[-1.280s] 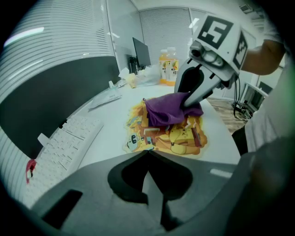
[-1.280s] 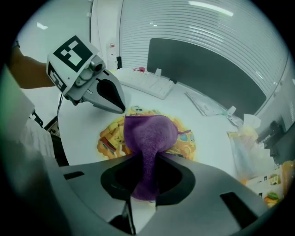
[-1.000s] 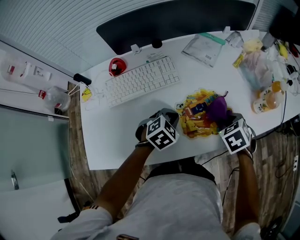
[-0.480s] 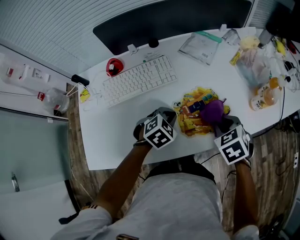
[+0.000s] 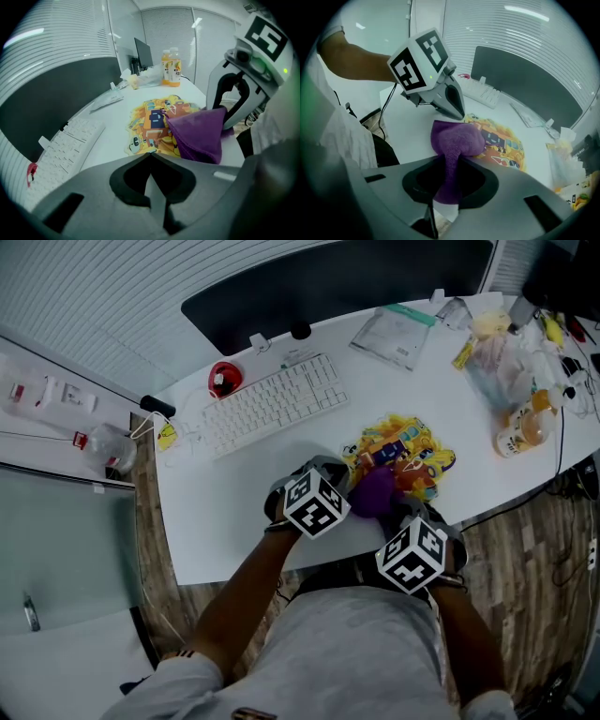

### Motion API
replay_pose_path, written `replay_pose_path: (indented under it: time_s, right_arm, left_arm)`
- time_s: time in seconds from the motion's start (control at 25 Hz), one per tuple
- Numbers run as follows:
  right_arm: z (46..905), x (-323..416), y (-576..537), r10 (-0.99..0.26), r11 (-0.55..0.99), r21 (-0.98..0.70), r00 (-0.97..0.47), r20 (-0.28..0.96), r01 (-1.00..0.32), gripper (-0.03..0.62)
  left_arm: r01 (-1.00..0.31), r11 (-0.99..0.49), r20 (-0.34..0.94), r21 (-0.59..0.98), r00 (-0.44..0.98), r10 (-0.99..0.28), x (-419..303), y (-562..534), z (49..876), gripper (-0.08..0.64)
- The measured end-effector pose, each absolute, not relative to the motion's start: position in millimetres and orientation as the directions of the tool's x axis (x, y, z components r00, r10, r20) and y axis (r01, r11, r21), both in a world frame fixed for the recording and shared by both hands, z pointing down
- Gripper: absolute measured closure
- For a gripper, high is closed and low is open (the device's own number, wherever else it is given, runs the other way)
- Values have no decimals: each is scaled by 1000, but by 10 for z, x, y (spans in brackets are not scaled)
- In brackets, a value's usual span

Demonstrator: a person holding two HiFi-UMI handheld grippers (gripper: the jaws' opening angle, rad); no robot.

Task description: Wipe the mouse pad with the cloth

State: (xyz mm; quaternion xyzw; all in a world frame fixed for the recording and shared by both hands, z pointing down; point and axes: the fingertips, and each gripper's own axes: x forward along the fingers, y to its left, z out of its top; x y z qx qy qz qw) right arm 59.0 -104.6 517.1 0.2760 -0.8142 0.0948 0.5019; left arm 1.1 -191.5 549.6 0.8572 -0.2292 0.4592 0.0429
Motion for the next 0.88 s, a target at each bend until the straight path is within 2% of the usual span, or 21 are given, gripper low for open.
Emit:
replay_pose_path:
  time_s: [0.68, 0.88]
  right_arm:
    - [5237, 1933, -1337, -437, 645, 199, -143, 888, -738, 523]
    - [5167, 2091, -1366, -463, 600, 201, -131, 877, -774, 522]
  left_arm:
    - [-425, -896, 803, -127, 486, -344, 14, -1912, 5492, 545]
    - [-423, -898, 804, -119, 489, -337, 16, -1911, 5499, 545]
